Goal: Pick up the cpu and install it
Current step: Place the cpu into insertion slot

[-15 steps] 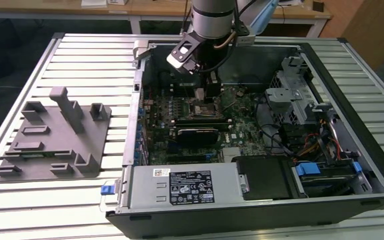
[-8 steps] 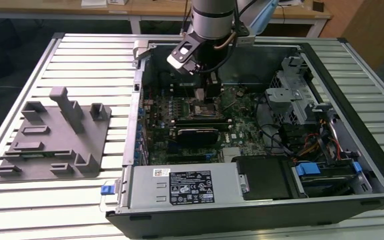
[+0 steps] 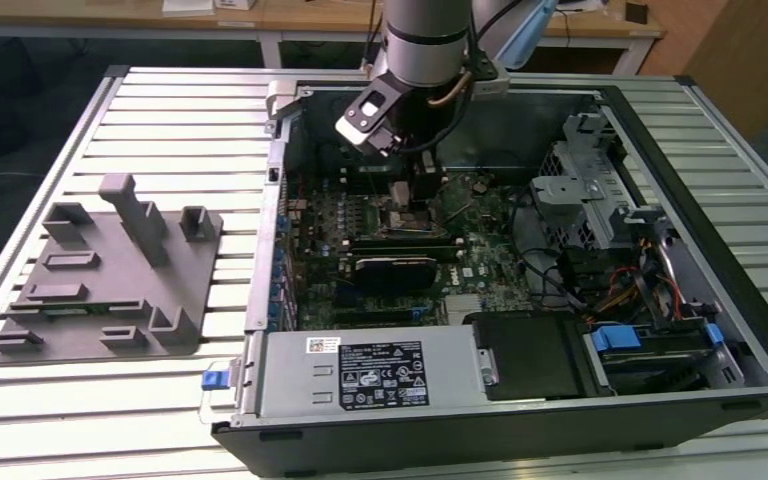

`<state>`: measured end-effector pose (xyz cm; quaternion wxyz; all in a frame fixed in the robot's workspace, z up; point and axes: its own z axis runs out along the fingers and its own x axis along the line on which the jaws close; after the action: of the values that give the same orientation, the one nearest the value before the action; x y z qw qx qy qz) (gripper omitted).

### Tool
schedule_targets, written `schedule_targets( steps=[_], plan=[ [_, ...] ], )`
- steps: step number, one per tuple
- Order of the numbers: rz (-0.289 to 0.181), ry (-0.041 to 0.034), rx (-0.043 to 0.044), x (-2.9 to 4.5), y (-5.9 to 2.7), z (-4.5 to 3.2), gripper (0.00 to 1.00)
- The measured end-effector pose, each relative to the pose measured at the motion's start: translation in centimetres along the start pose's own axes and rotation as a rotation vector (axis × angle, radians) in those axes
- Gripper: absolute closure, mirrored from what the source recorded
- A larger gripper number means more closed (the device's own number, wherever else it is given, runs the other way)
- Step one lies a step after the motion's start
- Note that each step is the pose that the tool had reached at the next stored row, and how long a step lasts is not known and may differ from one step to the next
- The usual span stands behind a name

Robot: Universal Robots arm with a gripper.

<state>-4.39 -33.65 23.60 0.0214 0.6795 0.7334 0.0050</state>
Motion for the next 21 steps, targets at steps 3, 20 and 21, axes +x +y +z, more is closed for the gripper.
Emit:
schedule_targets(
  steps=[3,20,21],
  plan=[
    [-0.002,0.0001,-0.0001,0.02,0.01,0.25,0.46],
    [0.026,-0.0013,0.0006,0.07,0.05,2.05,0.46],
    [0.031,-0.0016,0.0008,0.07,0.04,2.13,0.46]
  ],
)
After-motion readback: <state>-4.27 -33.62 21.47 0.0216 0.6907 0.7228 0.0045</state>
